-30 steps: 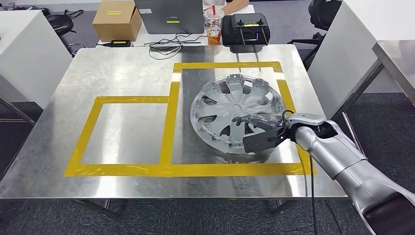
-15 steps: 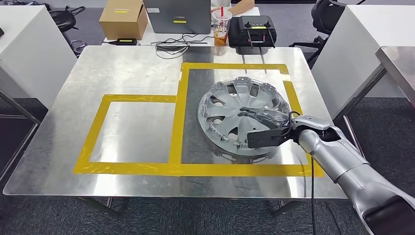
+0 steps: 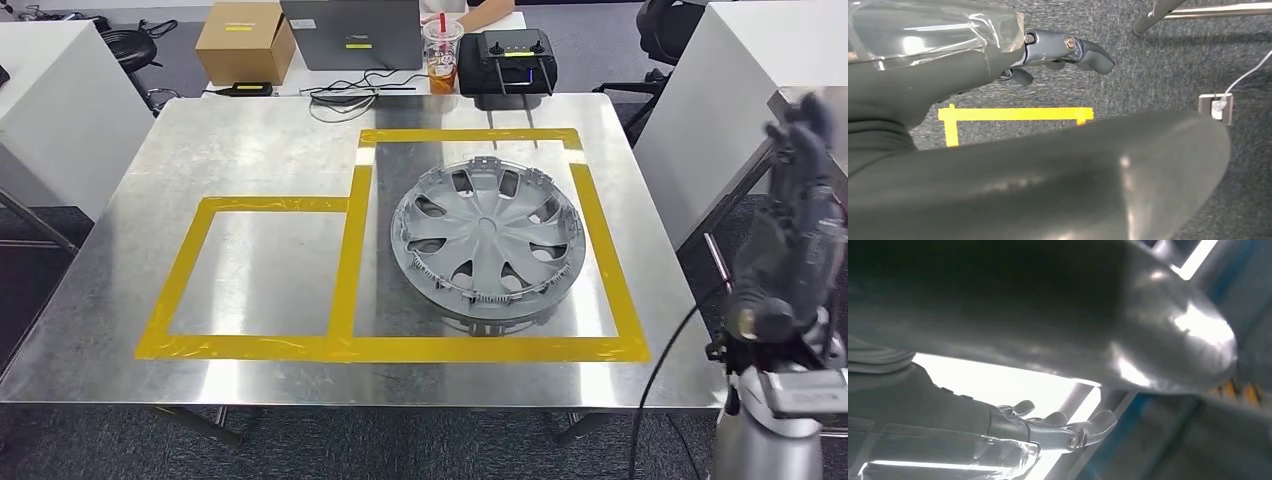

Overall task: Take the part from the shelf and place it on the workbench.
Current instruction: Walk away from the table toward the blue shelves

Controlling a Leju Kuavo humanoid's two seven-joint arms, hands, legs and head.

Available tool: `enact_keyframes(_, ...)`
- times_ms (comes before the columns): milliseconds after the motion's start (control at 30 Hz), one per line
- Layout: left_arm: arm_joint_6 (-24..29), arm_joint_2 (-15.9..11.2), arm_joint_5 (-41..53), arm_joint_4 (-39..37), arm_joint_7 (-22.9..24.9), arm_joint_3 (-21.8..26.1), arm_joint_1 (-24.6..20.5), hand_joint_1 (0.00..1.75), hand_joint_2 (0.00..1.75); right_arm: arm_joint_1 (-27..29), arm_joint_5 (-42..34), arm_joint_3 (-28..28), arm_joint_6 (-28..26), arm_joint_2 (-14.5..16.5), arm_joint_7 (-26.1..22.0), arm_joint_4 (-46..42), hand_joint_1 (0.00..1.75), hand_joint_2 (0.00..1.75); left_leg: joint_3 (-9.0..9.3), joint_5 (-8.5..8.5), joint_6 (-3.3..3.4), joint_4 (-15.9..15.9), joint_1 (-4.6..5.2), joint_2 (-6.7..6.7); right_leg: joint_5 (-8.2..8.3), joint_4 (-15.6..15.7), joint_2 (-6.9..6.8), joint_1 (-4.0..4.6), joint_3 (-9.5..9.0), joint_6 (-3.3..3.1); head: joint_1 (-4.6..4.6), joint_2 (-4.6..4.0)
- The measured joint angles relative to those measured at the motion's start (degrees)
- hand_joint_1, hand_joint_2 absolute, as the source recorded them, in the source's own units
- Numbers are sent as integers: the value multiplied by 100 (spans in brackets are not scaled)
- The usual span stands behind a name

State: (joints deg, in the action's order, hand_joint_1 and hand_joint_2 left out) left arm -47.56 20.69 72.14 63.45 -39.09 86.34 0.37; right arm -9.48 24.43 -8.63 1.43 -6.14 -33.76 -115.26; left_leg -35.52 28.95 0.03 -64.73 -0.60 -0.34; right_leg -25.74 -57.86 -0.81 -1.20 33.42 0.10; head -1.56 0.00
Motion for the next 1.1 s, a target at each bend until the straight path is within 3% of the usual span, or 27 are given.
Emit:
enact_keyframes(67,53,-8,-121,1,58,1,1,0,0,265,-82,-509,64,176,-66,-381,0,0,332,-160,56,585,32,-18,16,3,20,14,-2,30,1,0)
enact_keyframes(200,114,-18,-225,2,93,1,6,0,0,934,-2,-1322,178,480,-116,-772,0,0,389,-274,167,794,64,-8,40,20,28,9,15,145,6,0)
enact_keyframes(267,119,-19,-219,3,71,0,1,0,0,1257,148,-1587,165,575,-113,-841,0,0,381,-411,255,916,47,11,-226,-284,43,16,144,117,24,0)
enact_keyframes(333,113,-15,-199,3,43,-1,0,0,0,1576,258,-1822,144,682,-69,-856,0,0,291,-504,298,931,64,19,-671,-985,55,15,386,57,42,0)
enact_keyframes(400,102,-12,-186,3,28,-1,0,0,0,1835,382,-2009,184,785,55,-849,0,0,170,-585,298,919,79,23,-892,-1473,57,11,468,90,43,0)
enact_keyframes(433,96,-12,-181,3,21,-1,-1,0,0,1935,467,-2094,252,838,132,-838,0,0,109,-626,288,909,80,27,-862,-1427,57,6,362,142,43,0)
enact_keyframes(467,89,-10,-173,3,14,-1,-1,0,0,2016,552,-2178,342,893,195,-824,0,0,48,-664,273,891,78,29,-758,-1149,56,-3,138,201,43,0)
enact_keyframes(500,83,-9,-161,3,7,-1,-1,0,0,2089,624,-2275,442,958,213,-803,0,0,-13,-699,252,860,75,29,-654,-732,53,-15,-162,248,44,0)
enact_keyframes(533,78,-8,-151,3,-2,-1,2,0,0,2151,682,-2384,540,1034,185,-777,0,0,-74,-729,228,821,79,26,-582,-337,59,-14,-436,253,42,1)
enact_keyframes(600,71,-8,-139,11,-18,-1,9,0,0,2257,807,-2612,720,1194,110,-725,0,0,-141,-781,172,746,93,17,-542,107,76,-1,-696,191,36,1)
enact_keyframes(667,66,-10,-153,21,-24,1,28,0,0,2345,1168,-2837,1014,1371,60,-638,0,0,-153,-838,104,730,82,12,-510,131,86,16,-652,94,29,1)
enact_keyframes(733,62,-13,-185,28,-10,2,72,0,0,2413,1815,-3124,1419,1618,-70,-463,0,0,-214,-682,27,620,48,10,-429,140,69,3,-594,-2,20,0)
enact_keyframes(767,56,-13,-203,32,-2,3,94,0,0,2447,2094,-3289,1572,1759,-174,-370,0,0,-281,-454,-10,430,35,11,-372,147,57,-11,-544,-42,16,0)
enact_keyframes(833,43,-15,-228,33,5,2,119,0,0,2483,2396,-3597,1738,1992,-370,-230,0,0,-457,154,-69,-259,15,16,-260,142,40,-12,-410,-75,8,0)
enact_keyframes(867,37,-17,-236,33,6,2,122,0,0,2481,2469,-3726,1798,2082,-444,-182,0,0,-517,356,-88,-620,6,18,-201,138,36,-9,-336,-74,6,0)
enact_keyframes(900,34,-19,-239,33,8,2,122,0,0,2468,2529,-3842,1856,2156,-494,-140,0,0,-507,431,-95,-862,-1,19,-142,134,37,-5,-262,-68,6,0)
enact_keyframes(933,33,-20,-240,33,9,1,122,0,0,2453,2575,-3946,1908,2221,-527,-106,0,0,-401,387,-90,-908,-3,19,-87,132,39,1,-202,-59,7,0)
enact_keyframes(967,33,-20,-240,33,11,0,121,0,0,2439,2606,-4037,1944,2278,-547,-79,0,0,-186,264,-72,-727,-1,19,-35,131,42,7,-148,-48,6,0)
enact_keyframes(1000,34,-21,-241,34,12,-1,120,0,0,2425,2629,-4119,1969,2329,-561,-58,0,0,137,136,-37,-349,7,14,16,131,47,11,-106,-34,6,1)
enact_keyframes(1067,34,-29,-244,47,12,-2,107,0,0,2396,2652,-4236,2000,2407,-575,-31,0,0,769,79,46,522,41,4,108,134,53,22,-45,12,9,1)
enact_keyframes(1100,34,-31,-245,55,12,-1,106,0,0,2377,2660,-4277,2011,2433,-577,-21,0,0,941,99,84,802,67,0,152,140,53,18,-32,49,11,1)
